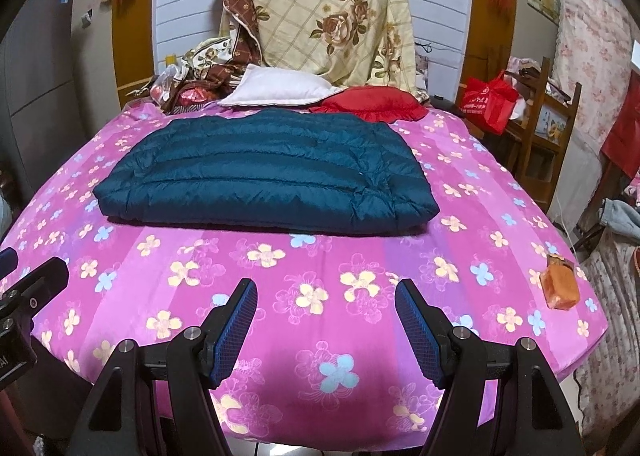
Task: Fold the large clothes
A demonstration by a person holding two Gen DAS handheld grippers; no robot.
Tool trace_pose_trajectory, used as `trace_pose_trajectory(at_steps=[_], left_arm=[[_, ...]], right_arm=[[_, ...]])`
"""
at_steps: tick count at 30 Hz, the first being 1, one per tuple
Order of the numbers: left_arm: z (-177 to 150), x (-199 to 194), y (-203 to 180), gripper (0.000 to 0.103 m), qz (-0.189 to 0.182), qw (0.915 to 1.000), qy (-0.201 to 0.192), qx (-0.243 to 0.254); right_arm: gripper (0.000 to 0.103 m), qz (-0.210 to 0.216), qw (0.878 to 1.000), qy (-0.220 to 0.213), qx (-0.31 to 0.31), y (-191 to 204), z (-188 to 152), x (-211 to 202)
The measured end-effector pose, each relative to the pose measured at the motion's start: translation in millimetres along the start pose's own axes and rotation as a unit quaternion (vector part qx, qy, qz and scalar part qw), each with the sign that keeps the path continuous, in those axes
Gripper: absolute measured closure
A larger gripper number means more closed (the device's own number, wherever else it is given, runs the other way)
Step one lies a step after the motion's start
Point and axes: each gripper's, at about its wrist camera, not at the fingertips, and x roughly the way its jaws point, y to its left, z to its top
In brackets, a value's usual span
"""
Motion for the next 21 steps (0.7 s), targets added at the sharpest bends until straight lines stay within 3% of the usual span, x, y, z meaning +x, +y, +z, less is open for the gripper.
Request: trace_pose_trajectory(at_steps=[21], left_arm=[[-2.2,10.7,0.7,0.009,-0.013,0.9997,0.023,-0.003]], right_arm=[[0.034,-0.002,1.000,0.016,-0.005,2.7,-3.9,6.7]])
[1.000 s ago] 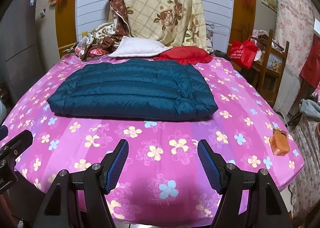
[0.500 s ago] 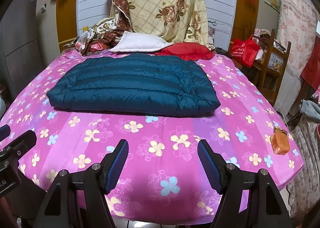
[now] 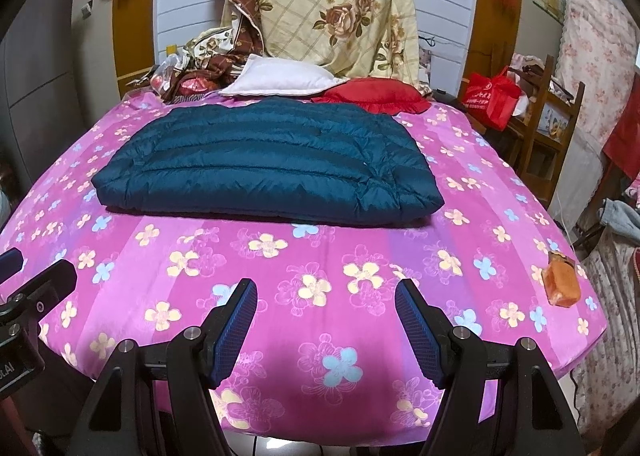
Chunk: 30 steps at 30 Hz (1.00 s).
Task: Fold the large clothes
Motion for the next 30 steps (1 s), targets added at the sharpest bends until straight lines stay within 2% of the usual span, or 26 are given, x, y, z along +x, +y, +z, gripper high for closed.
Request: trace_pose_trajectory(at_steps=[30], left_arm=[[-2.1,11.1,5.6,0.009,0.003,0.9999,0.013,0.001]], right_arm=[[0.034,0.000,1.000,0.013,-0.007,3.1,1.0,7.7]])
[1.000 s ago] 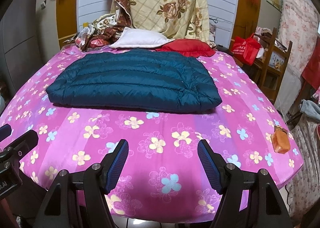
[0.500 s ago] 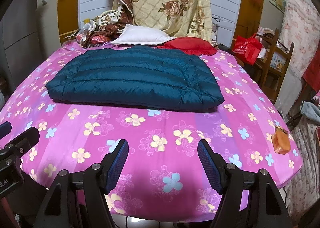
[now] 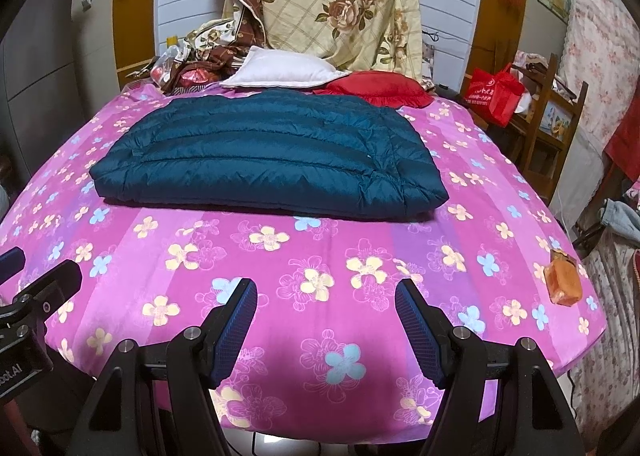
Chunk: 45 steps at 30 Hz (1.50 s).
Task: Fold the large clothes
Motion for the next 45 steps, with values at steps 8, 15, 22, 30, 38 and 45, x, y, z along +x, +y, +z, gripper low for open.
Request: trace_pose_trajectory(at_steps=[8,15,22,30,38,45], left_arm=[[-0.6,0.1,-0.2,0.009,0.000,1.0000,0.001,0.000],[-4.9,2.6,-1.1,0.009,0.003,1.0000,0.002,-0.001],[-3.9,2.6,-0.9,0.009,0.003,1.0000,0.002,-0.001],[-4.4,2.8,-0.7,0.009,0.004,1.0000,0.001,0.000],[-4.0,2.7,-0.5,0.009,0.003,1.0000,0.001,0.000],[-3.7,3.3,-0.9,0.009,0.003,1.0000,0.002,0.001]], right_arm=[[0.034,0.000,1.000,0.002,-0.002,0.5,-0.7,0.7],[0.034,0.000,1.000,0.002,-0.001,1.3,-1.7,1.0],[0.034,0.001,1.000,0.002,0.000,1.4,-2.5,1.6],[0.034,0.006,1.000,-0.003,-0.004,5.9,-4.3,2.5],[0.034,0.006,1.000,0.000,-0.008,10.2,-6.1,3.7],[0.034,0.007,1.000,-0.001,-0.006,9.4,-5.0,4.2]])
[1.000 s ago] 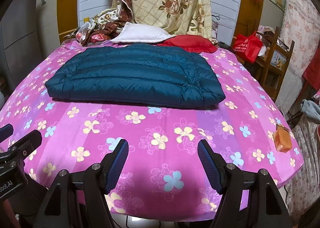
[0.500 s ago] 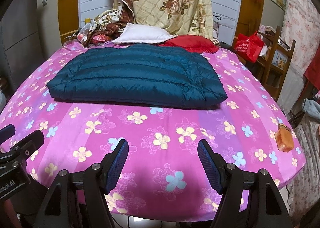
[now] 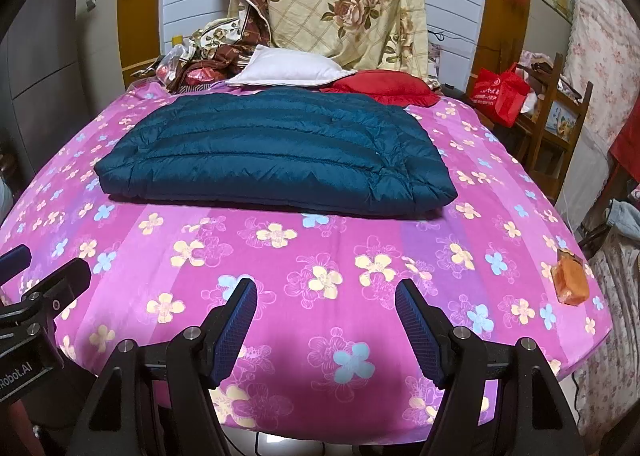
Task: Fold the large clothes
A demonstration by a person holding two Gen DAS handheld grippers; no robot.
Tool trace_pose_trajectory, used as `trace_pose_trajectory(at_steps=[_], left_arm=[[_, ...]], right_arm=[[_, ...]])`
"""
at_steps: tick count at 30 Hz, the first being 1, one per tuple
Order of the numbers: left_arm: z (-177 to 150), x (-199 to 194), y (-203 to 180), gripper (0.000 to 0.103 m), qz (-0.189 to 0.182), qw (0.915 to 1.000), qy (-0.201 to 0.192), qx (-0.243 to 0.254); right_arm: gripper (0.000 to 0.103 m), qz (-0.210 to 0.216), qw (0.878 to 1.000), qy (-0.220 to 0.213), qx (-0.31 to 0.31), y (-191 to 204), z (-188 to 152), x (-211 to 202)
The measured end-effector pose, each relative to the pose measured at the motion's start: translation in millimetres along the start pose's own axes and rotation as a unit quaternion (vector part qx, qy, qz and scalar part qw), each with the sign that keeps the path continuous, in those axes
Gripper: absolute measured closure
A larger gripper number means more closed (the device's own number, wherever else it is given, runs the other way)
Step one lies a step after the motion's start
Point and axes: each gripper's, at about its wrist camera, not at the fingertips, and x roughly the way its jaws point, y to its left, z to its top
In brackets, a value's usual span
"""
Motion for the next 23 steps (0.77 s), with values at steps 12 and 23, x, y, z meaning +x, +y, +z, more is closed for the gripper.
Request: trace_pose_trajectory(at_steps=[12,23], left_arm=[[0.8,1.6,0.9,0.009,0.000,1.0000,0.001,0.001],[25.2,26.7,21.7,0.009,0.017,0.9997,-0.014,0.008]], right_arm=[[0.034,0.000,1.000,0.002,0.002,-1.1,0.4,1.3],[0.034,0.006,1.000,0.015,-0.001,-7.7,16.6,27.3]])
